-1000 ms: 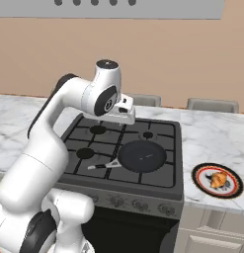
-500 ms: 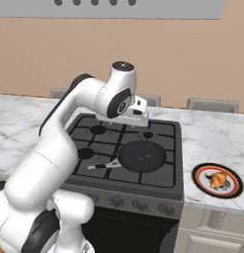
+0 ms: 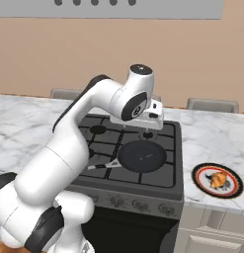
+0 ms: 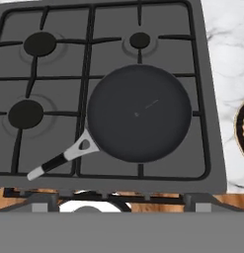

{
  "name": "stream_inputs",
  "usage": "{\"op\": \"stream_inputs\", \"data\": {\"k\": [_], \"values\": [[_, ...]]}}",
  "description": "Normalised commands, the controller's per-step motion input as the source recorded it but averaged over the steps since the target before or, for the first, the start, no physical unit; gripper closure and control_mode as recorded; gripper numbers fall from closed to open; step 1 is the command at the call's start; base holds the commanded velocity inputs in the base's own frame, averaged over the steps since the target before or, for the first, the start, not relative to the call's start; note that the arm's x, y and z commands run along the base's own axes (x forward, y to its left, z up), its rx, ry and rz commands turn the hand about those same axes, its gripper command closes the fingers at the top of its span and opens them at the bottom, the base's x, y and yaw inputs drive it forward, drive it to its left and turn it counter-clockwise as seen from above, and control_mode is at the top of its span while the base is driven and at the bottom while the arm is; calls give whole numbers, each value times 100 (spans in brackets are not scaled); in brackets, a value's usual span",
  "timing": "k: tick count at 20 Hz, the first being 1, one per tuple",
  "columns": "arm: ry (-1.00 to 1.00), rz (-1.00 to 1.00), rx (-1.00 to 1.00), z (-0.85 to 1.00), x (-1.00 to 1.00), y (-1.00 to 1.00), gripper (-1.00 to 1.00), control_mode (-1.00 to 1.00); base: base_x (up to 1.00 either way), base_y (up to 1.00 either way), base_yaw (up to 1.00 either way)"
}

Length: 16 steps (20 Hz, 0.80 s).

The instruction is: Pick the croissant and place it on the pan. Then turn on the stove to warm the croissant.

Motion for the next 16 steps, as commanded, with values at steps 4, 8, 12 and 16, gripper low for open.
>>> {"op": "stream_inputs", "data": {"k": [4, 8, 12, 16], "values": [[0, 0, 0, -18, 0, -38, -100, -100, 0, 0, 0], [0, -2, 0, -17, 0, -37, -100, -100, 0, 0, 0], [0, -6, 0, -17, 0, -38, -100, -100, 0, 0, 0], [0, -14, 0, -14, 0, -33, -100, -100, 0, 0, 0]]}}
